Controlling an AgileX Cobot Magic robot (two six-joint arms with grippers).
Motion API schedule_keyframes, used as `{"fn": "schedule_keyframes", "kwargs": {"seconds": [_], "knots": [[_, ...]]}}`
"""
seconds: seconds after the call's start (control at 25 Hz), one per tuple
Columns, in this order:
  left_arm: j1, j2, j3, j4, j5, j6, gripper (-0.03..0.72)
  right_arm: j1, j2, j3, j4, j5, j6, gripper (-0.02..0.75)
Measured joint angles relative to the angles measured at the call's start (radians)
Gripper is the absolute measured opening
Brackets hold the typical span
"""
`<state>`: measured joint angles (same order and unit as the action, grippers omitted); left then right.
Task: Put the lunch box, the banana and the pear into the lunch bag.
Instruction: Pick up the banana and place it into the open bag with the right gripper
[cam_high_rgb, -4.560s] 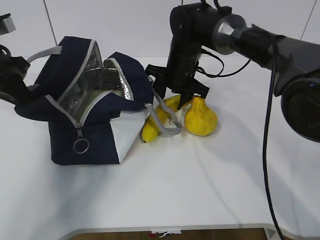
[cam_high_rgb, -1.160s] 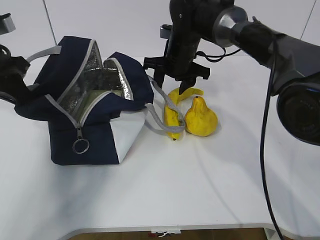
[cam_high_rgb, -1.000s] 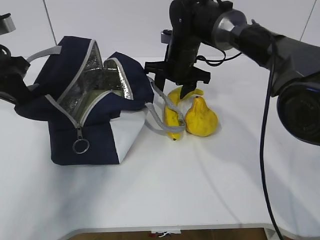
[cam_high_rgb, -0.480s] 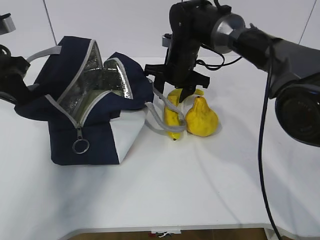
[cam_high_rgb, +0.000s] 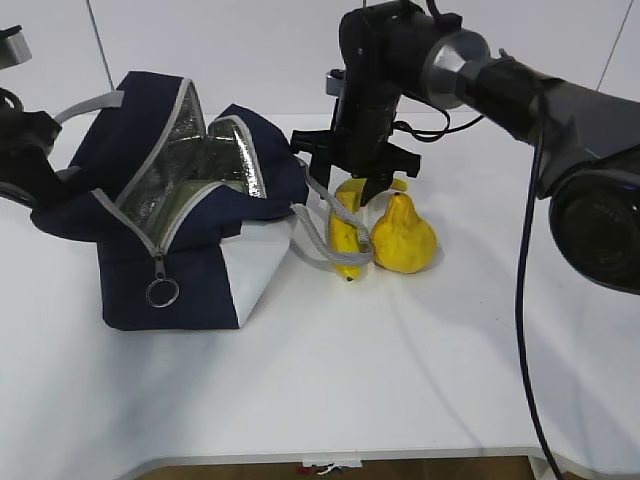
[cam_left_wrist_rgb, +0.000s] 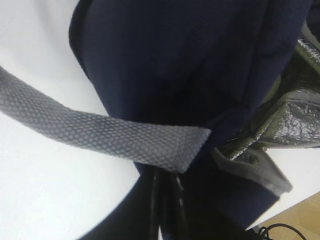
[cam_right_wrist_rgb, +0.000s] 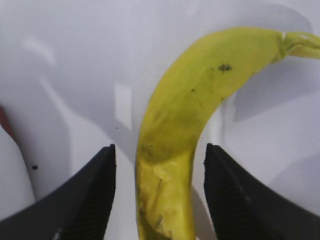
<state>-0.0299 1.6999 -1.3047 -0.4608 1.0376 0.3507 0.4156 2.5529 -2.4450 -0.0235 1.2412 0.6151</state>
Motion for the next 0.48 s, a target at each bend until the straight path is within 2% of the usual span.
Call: {"fn": "schedule_keyframes", "kwargs": {"seconds": [0.28, 0.48], "knots": [[0.000, 0.000, 0.000, -0.002, 0.000, 0.000, -0.007, -0.002, 0.000, 0.000, -0.002, 0.000, 0.000, 0.395], [0.000, 0.000, 0.000, -0.004, 0.000, 0.000, -0.007, -0.002, 0.000, 0.000, 0.000, 0.000, 0.000, 0.382]]}}
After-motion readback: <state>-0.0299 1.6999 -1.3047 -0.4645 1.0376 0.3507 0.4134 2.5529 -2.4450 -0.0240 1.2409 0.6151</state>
